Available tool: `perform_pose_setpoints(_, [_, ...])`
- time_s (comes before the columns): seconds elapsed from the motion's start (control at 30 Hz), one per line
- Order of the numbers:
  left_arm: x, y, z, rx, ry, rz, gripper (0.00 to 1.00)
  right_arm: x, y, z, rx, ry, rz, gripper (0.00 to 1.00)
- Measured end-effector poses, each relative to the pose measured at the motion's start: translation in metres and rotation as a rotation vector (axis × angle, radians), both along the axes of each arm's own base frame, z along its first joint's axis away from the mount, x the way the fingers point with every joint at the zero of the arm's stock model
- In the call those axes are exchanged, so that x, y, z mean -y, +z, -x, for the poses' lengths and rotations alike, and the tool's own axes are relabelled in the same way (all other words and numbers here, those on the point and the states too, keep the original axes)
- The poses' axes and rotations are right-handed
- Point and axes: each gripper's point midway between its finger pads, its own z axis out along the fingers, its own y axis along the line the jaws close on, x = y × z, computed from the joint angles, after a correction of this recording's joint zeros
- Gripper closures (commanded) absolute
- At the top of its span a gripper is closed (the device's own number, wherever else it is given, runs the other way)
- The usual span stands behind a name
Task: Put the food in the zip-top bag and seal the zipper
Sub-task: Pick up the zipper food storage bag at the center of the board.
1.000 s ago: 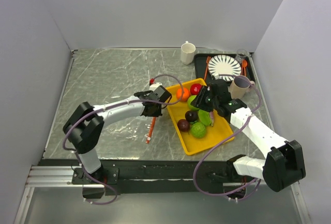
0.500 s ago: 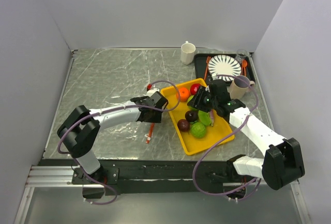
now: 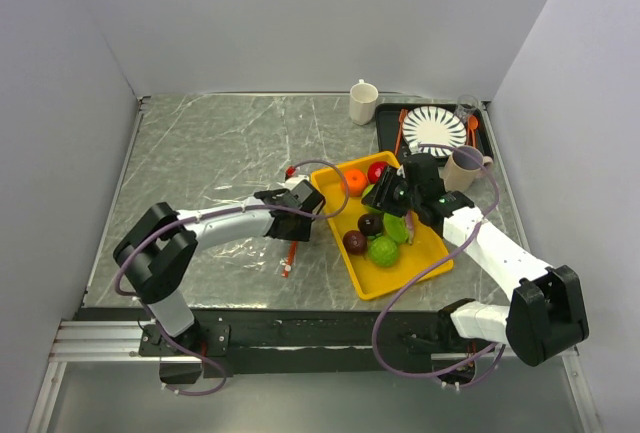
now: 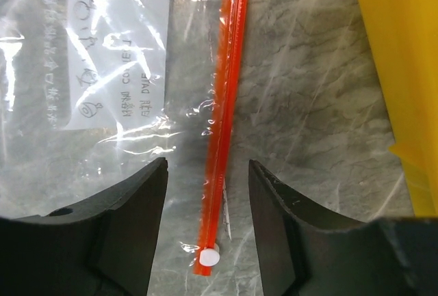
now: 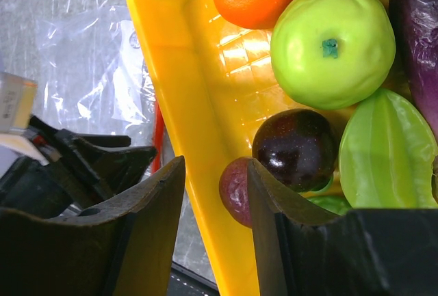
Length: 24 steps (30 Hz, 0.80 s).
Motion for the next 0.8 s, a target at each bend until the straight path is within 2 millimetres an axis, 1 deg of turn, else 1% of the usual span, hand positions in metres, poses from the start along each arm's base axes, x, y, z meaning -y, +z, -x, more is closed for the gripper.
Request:
perform_pose_setpoints(0.23, [0.000, -0.020, 0.004, -0.044, -0.007, -0.030, 0.47, 0.000, 0.000, 0.000, 0.000, 0.000, 0.000, 0.51])
perform_pose_setpoints(0.33, [0.000, -0.022, 0.003, -0.045, -0.007, -0.032, 0.49, 0.000, 0.000, 0.000, 0.000, 0.000, 0.000, 0.51])
perform_pose_setpoints(0.43, [0.002, -0.023, 0.002, -0.042, -0.007, -0.028, 0.58, 0.000, -0.001, 0.000, -0.001, 0.001, 0.002, 0.51])
perform_pose_setpoints(0.47, [0.003, -0.023, 0.002, -0.040, -0.007, -0.025, 0.63, 0.000, -0.001, 0.001, -0.002, 0.001, 0.003, 0.51])
perform_pose_setpoints(0.53, [0.005, -0.023, 0.001, -0.035, -0.009, -0.019, 0.66, 0.001, -0.004, 0.002, -0.007, 0.001, 0.006, 0.51])
perform_pose_setpoints(0.57, [0.006, -0.024, 0.000, -0.034, -0.009, -0.018, 0.70, 0.001, -0.005, 0.003, -0.010, 0.001, 0.007, 0.51])
perform_pose_setpoints(0.6, [0.006, -0.023, 0.000, -0.032, -0.009, -0.017, 0.70, 0.001, -0.006, 0.003, -0.013, 0.001, 0.008, 0.51])
perform_pose_setpoints(0.63, [0.006, -0.024, 0.000, -0.032, -0.008, -0.017, 0.72, 0.001, -0.006, 0.003, -0.013, 0.001, 0.008, 0.51])
perform_pose_setpoints(0.67, [0.006, -0.024, 0.000, -0.032, -0.008, -0.017, 0.78, 0.001, -0.006, 0.003, -0.012, 0.002, 0.008, 0.51])
perform_pose_setpoints(0.8, [0.006, -0.023, -0.001, -0.030, -0.008, -0.018, 0.80, 0.001, -0.007, 0.003, -0.014, 0.002, 0.008, 0.51])
